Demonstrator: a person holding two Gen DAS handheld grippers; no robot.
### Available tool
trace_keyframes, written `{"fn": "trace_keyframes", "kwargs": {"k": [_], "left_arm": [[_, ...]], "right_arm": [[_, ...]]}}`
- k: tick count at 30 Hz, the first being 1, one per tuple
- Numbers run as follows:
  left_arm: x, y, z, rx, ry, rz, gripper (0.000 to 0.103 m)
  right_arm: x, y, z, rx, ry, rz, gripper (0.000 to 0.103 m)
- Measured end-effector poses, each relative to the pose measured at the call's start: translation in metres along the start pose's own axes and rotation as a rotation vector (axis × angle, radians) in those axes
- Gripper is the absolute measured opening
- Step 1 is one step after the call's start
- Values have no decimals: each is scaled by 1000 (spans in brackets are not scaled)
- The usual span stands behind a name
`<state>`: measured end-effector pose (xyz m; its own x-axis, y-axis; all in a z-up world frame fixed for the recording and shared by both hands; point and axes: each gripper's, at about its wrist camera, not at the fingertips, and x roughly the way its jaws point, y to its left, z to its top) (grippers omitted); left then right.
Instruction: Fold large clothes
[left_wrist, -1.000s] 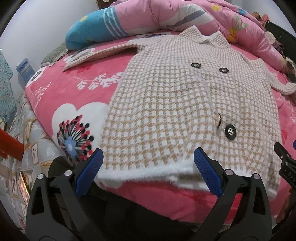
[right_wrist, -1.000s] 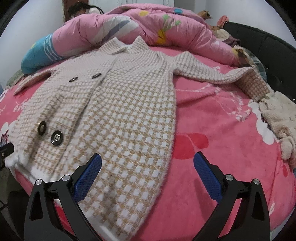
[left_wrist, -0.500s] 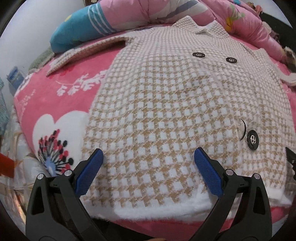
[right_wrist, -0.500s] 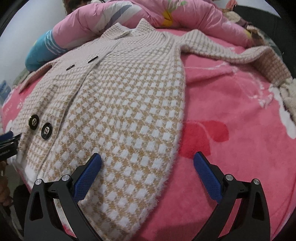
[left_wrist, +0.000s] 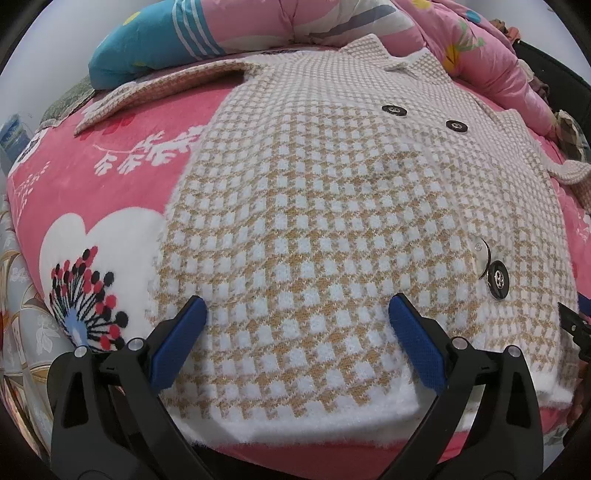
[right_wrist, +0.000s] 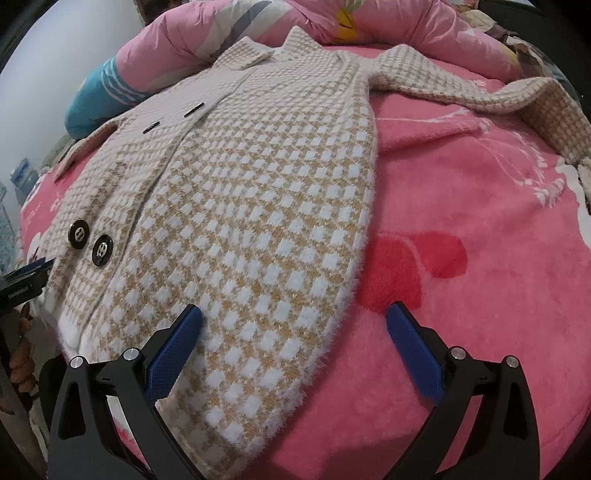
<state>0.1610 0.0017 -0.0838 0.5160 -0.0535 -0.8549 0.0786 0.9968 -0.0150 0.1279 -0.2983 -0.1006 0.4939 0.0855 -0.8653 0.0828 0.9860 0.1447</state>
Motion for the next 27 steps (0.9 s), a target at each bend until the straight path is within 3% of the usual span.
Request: {"fn": "trace_keyframes", "kwargs": {"k": [4, 8, 12, 15, 18, 20, 22, 27], "left_arm": [[-6, 0, -1, 12, -27, -7, 96], [-31, 12, -6, 9, -138, -13, 96], [-52, 42, -12, -34, -222, -52, 95], [-53, 68, -18, -86, -215, -108, 94], [-41, 94, -18, -159, -174, -203, 73], [-26, 100, -11, -188, -140, -225, 64], [-9, 104, -5, -210, -103, -221, 49], [17, 103, 17, -244, -82, -203, 41]], "right_arm": [[-3, -4, -1, -7, -1, 29, 97], [-18, -15, 0, 25, 1, 98, 97], [-39, -39, -6, 123, -13, 276, 96], [-40, -56, -14, 200, 35, 420, 88], [-30, -62, -16, 246, 75, 471, 77], [-22, -64, -12, 267, 93, 488, 71], [-15, -64, -4, 269, 94, 473, 63], [10, -66, 17, 324, 82, 515, 51]]}}
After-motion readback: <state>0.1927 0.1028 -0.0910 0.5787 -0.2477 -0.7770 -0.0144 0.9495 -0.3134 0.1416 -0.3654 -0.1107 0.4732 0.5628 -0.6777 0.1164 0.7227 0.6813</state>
